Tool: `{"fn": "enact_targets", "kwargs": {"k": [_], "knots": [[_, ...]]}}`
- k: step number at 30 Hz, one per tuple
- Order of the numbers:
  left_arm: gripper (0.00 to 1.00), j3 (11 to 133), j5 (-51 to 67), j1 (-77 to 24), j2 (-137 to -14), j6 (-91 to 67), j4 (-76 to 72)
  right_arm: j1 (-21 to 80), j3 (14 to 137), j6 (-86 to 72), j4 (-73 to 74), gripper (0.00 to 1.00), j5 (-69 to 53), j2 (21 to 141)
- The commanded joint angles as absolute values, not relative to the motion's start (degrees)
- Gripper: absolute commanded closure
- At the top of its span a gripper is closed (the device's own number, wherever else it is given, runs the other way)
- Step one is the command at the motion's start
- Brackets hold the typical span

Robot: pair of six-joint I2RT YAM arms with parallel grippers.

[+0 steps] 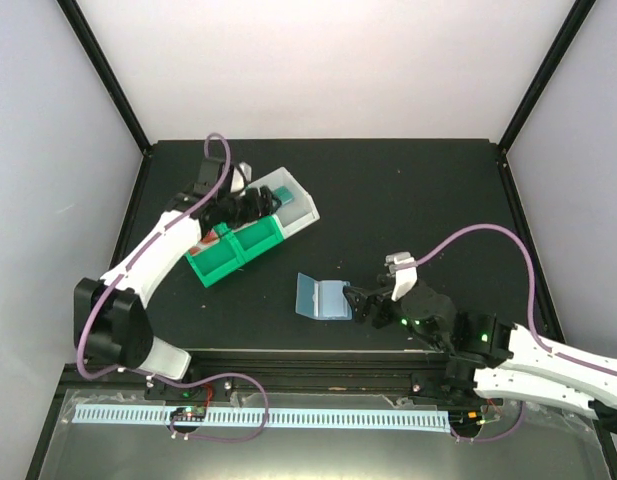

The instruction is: Take the credit cards out of the card holder

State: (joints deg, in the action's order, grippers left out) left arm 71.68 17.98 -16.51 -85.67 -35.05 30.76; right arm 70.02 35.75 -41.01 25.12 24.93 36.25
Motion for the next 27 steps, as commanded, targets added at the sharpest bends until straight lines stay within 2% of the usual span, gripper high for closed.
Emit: {"fn": "enact_targets", "kwargs": {"k": [1,9,13,17,27], "knots": [[0.2,60.4,25.5,-18.1,-78.4,-33.6,26.0,70.1,37.8,-39.9,26.7,0.0,25.1,39.0],[0.28,43.7,28.0,-27.3,-72.0,-39.3,16.0,70.0,35.5,-39.9,22.3,0.05,17.8,44.5],[0.37,40.7,26.4,-31.9,-73.0,-41.1,13.7,70.0,35.8,-40.8,21.9,0.07,17.0,48.2],[0.4,38.6,25.7,-33.9,-75.2,-41.9,10.8,70.0,35.5,-41.5,20.6,0.09,15.6,50.6],[0.57,34.8,24.9,-34.8,-79.1,-40.5,7.7,69.9,34.7,-43.7,18.5,0.23,13.8,53.1]]}}
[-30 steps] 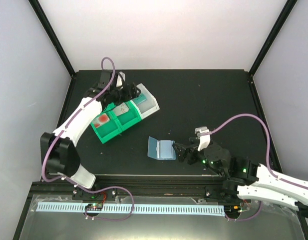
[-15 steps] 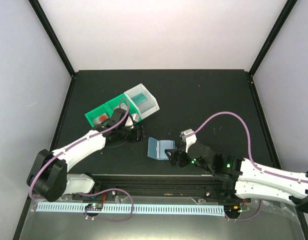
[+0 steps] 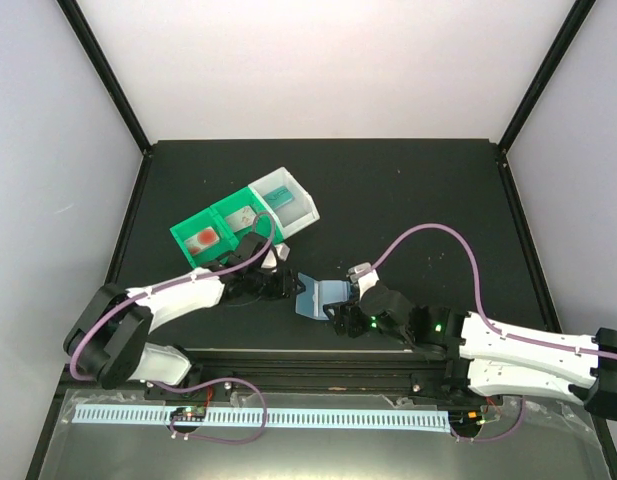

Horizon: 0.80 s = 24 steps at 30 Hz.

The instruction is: Take the credit cards out of the card holder

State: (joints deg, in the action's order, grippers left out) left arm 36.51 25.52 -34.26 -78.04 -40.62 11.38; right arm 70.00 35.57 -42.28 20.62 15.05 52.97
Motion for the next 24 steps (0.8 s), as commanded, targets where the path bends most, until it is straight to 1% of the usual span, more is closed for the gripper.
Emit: {"fn": "enact_targets", "kwargs": {"k": [1,5,8,12,14,20,24], "knots": [[0.58,34.3,25.1,-34.9,-79.4,-40.6,6.8,70.0,34.5,-43.9,18.1,0.25,13.6,53.1],[0.65,32.8,26.5,-35.0,-80.5,-41.5,3.7,69.9,33.9,-45.0,17.0,0.28,13.5,53.6],[0.76,31.9,27.3,-35.3,-80.5,-42.4,3.0,69.9,34.1,-45.4,16.9,0.31,13.1,54.0],[0.92,30.1,26.7,-36.4,-77.6,-44.2,2.7,70.0,33.4,-46.1,15.9,0.36,12.2,54.1],[0.98,28.6,26.0,-36.9,-75.5,-45.5,2.3,70.0,32.4,-46.5,14.8,0.39,12.0,54.3],[0.98,24.0,25.0,-38.5,-69.9,-50.0,-0.2,67.9,30.4,-46.3,11.4,0.46,9.2,56.2],[0.98,22.1,24.3,-40.1,-68.4,-52.4,-0.9,65.8,28.6,-46.6,7.2,0.47,4.8,59.5]]}}
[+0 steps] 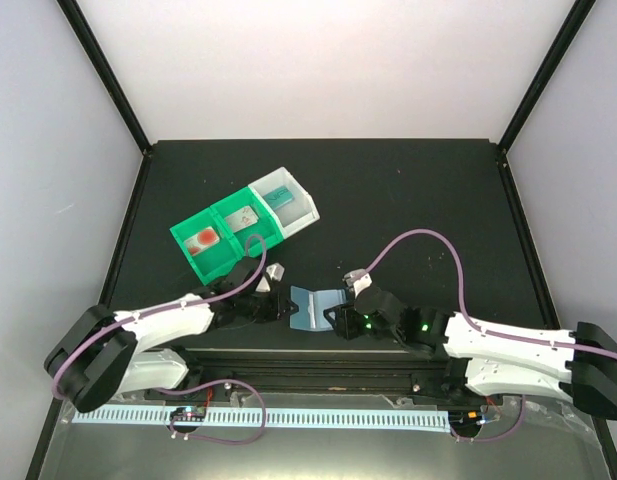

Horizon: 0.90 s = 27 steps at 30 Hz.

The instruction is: Take the credit cards out of the card holder

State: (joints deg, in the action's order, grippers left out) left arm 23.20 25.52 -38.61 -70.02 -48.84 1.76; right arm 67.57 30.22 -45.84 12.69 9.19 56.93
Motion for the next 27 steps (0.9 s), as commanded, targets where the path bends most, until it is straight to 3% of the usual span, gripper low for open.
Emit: {"fn": "enact_targets", "kwargs": {"k": [1,9,27], "knots": [[0.98,21.6,24.0,-40.5,-68.0,-53.3,-1.4,65.3,28.4,-46.7,6.5,0.47,3.9,60.6],[0.98,18.9,20.6,-43.6,-65.5,-57.3,-3.2,61.2,26.2,-47.0,1.4,0.47,0.6,68.8],[0.98,18.0,18.1,-45.9,-64.9,-59.7,-5.0,59.3,23.9,-46.7,-4.5,0.5,-0.9,74.7]]}}
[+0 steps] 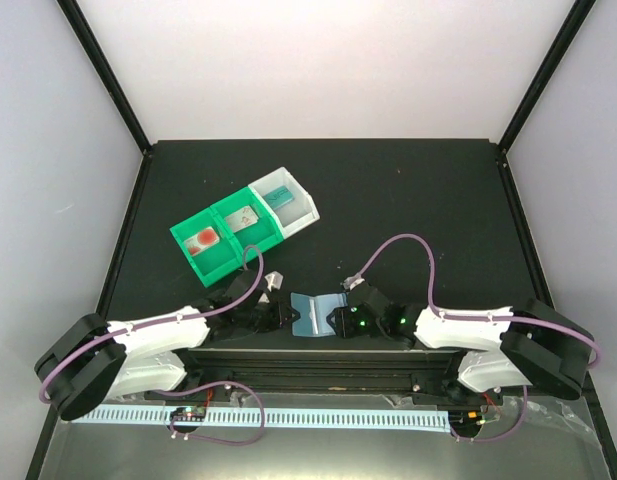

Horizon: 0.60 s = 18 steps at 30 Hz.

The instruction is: Take the credit cards out of the card holder

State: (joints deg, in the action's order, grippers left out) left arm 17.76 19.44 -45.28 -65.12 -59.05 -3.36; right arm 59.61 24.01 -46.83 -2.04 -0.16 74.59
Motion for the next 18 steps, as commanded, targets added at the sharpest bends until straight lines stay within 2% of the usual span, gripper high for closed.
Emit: {"fn": "enact_targets", "kwargs": {"k": [1,13,18], "knots": [[0.98,18.2,18.0,-46.0,-64.8,-59.6,-4.7,59.3,23.8,-46.8,-4.6,0.51,-1.1,74.4],[0.99,19.0,17.2,-46.9,-66.2,-59.1,-3.3,59.3,23.8,-46.2,-5.3,0.58,-3.8,71.1],[0.98,19.4,16.3,-47.8,-66.2,-59.2,-2.8,59.3,23.7,-46.3,-6.6,0.55,-4.3,71.7]]}}
